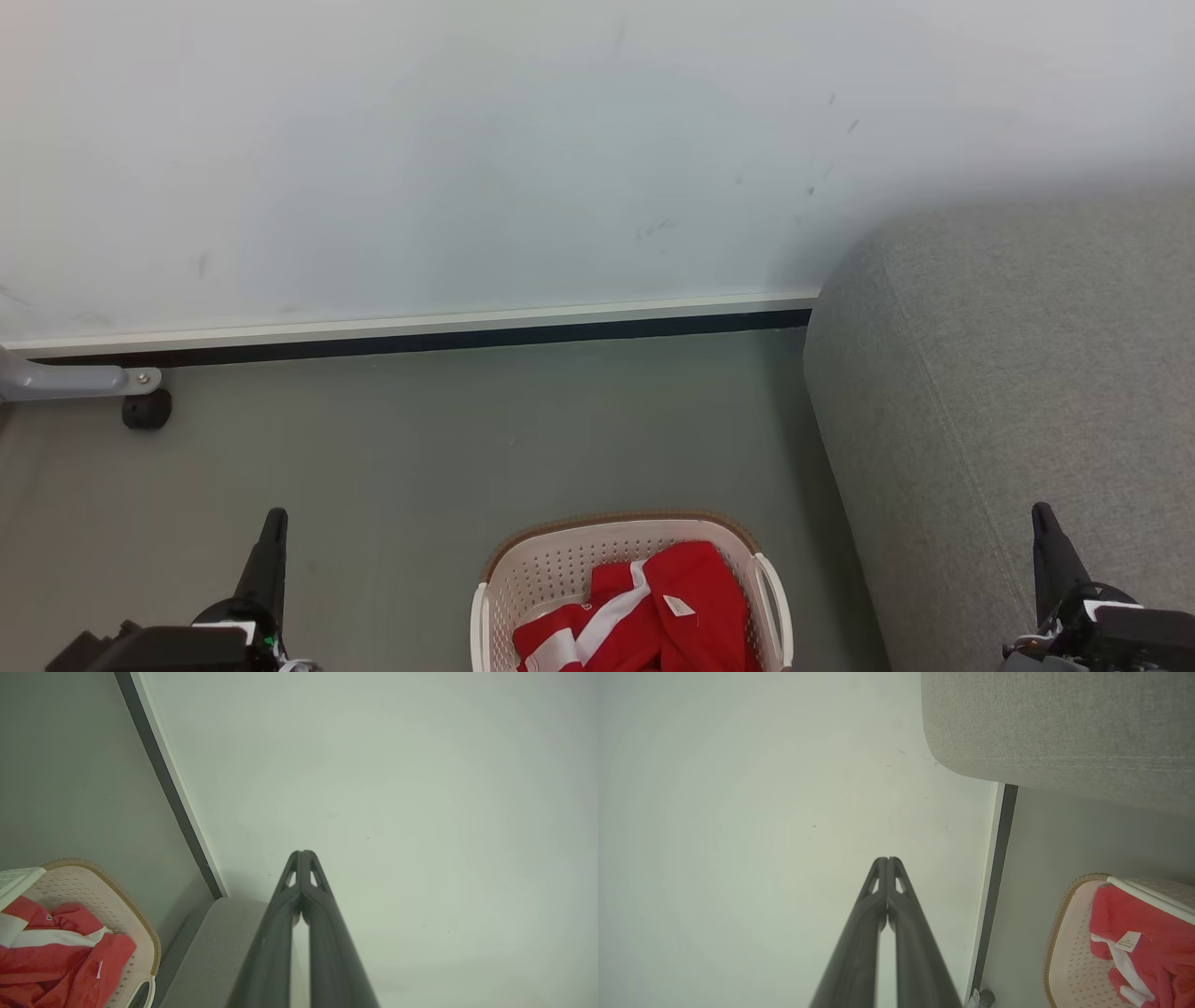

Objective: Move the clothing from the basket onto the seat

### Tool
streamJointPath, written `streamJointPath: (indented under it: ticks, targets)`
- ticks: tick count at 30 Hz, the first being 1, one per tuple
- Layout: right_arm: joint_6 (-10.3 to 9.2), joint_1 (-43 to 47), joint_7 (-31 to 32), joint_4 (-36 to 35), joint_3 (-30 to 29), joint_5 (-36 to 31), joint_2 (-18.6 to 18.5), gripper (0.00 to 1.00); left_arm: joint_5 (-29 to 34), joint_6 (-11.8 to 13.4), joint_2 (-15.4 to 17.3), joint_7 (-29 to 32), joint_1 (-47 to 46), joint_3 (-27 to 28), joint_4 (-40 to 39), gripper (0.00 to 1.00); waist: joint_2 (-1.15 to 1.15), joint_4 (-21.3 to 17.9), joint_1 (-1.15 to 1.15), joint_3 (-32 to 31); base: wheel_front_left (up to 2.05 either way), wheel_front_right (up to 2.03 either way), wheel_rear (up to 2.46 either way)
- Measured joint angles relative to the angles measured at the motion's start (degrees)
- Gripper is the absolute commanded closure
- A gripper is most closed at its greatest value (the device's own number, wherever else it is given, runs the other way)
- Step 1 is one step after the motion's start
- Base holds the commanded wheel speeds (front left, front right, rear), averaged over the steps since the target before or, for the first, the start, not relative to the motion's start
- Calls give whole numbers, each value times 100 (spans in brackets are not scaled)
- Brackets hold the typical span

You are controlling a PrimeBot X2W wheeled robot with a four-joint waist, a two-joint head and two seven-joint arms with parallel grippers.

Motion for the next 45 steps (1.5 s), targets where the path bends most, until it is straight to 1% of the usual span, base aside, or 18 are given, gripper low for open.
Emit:
streamJointPath:
  ticks: [3, 4, 11, 18, 21, 31, 36, 37, 40, 45]
  targets:
    - [0, 0, 0, 0, 0, 0, 0, 100, 0, 0, 0, 0, 0, 0, 0, 100, 0, 0, 0, 0, 0, 0, 0]
    - [0, 0, 0, 0, 0, 0, 0, 0, 0, 0, 0, 0, 0, 0, 0, 0, 0, 0, 0, 0, 0, 0, 0]
    - [-34, 268, -16, 304, 41, -3, 124, 0, 1, 10, -75, -10, 303, -45, 298, 0, 0, -1, 0, 0, 0, 0, 0]
    - [-35, 270, -156, 299, 166, -48, 120, 0, 75, 10, -74, -158, 299, -207, 286, 0, 0, 0, 0, -40, 0, 0, 0]
    - [-40, 277, -209, 289, 180, -124, 119, 0, 236, 52, -74, -212, 299, -241, 265, 0, 0, 0, 0, -74, 0, 0, 0]
    - [-240, 366, -393, 103, 310, -849, 114, 0, 798, 210, -69, -404, 300, -391, 98, 0, 0, 2, 0, -169, 0, 0, 0]
    - [-299, 404, -485, -9, 488, -1341, 83, 0, 1254, 311, -59, -479, 300, -491, 19, 0, 0, 2, 0, -211, 0, 0, 0]
    - [-343, 415, -509, -29, 520, -1439, 70, 0, 1382, 314, -54, -513, 300, -527, 2, 0, 0, 3, 0, -219, 0, 0, 0]
    - [-356, 450, -542, -70, 581, -1623, 43, 0, 1549, 357, -38, -536, 300, -587, -37, 0, 0, 3, 0, -237, 0, 0, 0]
    - [-424, 493, -622, -163, 712, -2040, -2, 0, 2083, 415, 40, -632, 309, -725, -98, 0, 0, 5, 0, -281, 0, 0, 0]
